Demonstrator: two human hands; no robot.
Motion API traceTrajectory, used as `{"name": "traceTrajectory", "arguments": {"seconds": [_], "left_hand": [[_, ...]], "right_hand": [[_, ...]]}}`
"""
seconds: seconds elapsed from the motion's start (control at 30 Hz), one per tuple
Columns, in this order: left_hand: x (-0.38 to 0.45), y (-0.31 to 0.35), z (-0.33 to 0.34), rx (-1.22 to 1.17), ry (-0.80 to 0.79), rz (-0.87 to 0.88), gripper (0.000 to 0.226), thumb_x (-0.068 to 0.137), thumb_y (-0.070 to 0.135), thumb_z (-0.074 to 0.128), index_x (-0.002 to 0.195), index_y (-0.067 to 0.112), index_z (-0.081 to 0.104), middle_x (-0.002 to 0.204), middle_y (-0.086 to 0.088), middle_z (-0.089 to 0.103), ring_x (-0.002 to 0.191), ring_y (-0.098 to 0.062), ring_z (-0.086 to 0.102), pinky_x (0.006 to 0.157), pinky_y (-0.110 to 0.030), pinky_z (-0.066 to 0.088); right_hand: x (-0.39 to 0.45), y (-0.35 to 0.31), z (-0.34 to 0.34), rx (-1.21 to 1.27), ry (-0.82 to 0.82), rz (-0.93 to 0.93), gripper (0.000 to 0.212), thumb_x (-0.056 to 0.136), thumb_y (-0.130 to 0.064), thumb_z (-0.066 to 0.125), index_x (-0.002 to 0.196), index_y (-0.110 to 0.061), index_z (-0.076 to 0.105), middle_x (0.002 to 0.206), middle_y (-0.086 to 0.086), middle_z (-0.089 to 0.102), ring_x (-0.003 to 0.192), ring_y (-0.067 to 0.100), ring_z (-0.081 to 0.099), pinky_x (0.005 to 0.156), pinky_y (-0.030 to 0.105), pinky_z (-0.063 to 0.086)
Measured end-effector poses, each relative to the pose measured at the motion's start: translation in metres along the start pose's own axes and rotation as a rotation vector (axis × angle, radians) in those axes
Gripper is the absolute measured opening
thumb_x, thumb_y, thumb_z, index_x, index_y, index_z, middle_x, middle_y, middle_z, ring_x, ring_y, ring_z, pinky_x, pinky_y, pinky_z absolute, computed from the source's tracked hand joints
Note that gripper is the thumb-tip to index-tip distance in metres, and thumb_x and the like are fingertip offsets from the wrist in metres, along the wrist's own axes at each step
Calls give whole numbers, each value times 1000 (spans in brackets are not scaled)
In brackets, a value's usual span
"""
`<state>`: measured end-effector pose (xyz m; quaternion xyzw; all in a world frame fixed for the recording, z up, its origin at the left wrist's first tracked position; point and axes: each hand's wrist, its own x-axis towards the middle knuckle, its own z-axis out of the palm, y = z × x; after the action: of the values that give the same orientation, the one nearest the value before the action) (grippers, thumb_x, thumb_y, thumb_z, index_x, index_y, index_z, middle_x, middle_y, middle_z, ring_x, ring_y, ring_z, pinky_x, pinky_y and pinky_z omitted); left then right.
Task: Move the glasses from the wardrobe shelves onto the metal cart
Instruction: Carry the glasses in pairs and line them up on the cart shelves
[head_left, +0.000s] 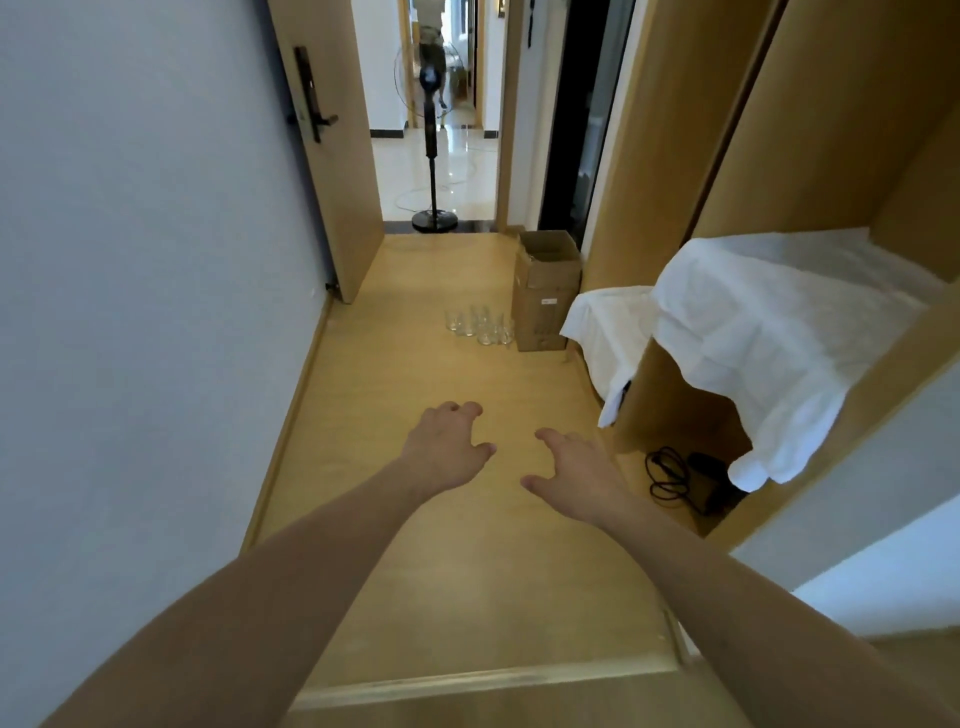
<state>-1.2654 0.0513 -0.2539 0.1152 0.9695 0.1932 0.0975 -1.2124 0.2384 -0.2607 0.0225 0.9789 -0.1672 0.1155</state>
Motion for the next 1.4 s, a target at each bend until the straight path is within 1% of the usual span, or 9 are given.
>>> {"name": "traceTrajectory", "arguments": {"seconds": [0.17, 0.37, 0.5, 0.63, 0.77, 0.83, 0.97, 1.17, 1.4], "left_hand": [[52, -30, -14, -62, 17, -39, 60, 95, 44, 63, 147, 20, 45, 147, -11, 48, 139, -32, 40, 112, -41, 37], [124, -58, -26, -43, 16, -63, 61, 95, 44, 63, 147, 19, 44, 146, -10, 49, 138, -31, 40, 112, -42, 37], [182, -64, -52, -2, 63, -86, 61, 96, 45, 62, 148, 20, 43, 145, -8, 49, 136, -29, 42, 109, -44, 42], [244, -66, -80, 53, 35, -111, 62, 96, 46, 62, 150, 21, 41, 148, -7, 47, 137, -27, 40, 110, -43, 40], [310, -62, -103, 80, 72, -127, 61, 97, 47, 61, 149, 21, 42, 148, -7, 47, 137, -28, 41, 109, -40, 40], [334, -59, -100, 67, 60, -114, 61, 97, 46, 61, 149, 20, 43, 147, -7, 49, 137, -28, 42, 109, -40, 39], [371, -65, -84, 92, -43, -89, 61, 96, 47, 61, 148, 21, 42, 147, -7, 48, 137, -29, 41, 109, -43, 41], [450, -85, -85, 46, -46, -75, 62, 96, 46, 62, 148, 19, 43, 145, -8, 50, 136, -29, 43, 110, -42, 40], [565, -127, -110, 31, -63, 1, 64, 94, 47, 63, 148, 19, 43, 144, -9, 51, 135, -30, 44, 109, -41, 41]], "right_hand": [[64, -11, -5, -6, -10, 5, 74, 93, -54, 61, 155, -24, 32, 151, 7, 45, 136, 30, 43, 107, 41, 41], [156, -26, -7, 46, -29, -21, 74, 92, -53, 63, 154, -26, 33, 151, 7, 45, 136, 29, 43, 109, 44, 43], [230, -33, -18, 76, -12, -54, 74, 91, -52, 65, 153, -25, 35, 148, 7, 47, 135, 30, 44, 108, 46, 44], [302, -39, -41, 123, -11, -73, 73, 90, -53, 65, 152, -26, 36, 146, 7, 48, 132, 29, 46, 106, 45, 45], [363, -31, -60, 168, -12, -61, 72, 89, -53, 66, 151, -27, 38, 145, 7, 49, 131, 30, 47, 106, 45, 46], [387, -23, -60, 175, -23, -45, 73, 89, -53, 67, 150, -27, 38, 145, 7, 49, 131, 29, 48, 105, 45, 47], [422, -17, -58, 187, -80, -8, 73, 89, -51, 68, 151, -25, 39, 146, 7, 49, 130, 28, 49, 104, 42, 47], [487, -21, -61, 180, -68, 37, 73, 89, -51, 68, 151, -24, 40, 144, 5, 52, 128, 28, 52, 102, 43, 50], [584, -48, -74, 198, -20, 111, 73, 89, -49, 69, 151, -25, 39, 149, 2, 49, 134, 26, 47, 106, 41, 47]]}}
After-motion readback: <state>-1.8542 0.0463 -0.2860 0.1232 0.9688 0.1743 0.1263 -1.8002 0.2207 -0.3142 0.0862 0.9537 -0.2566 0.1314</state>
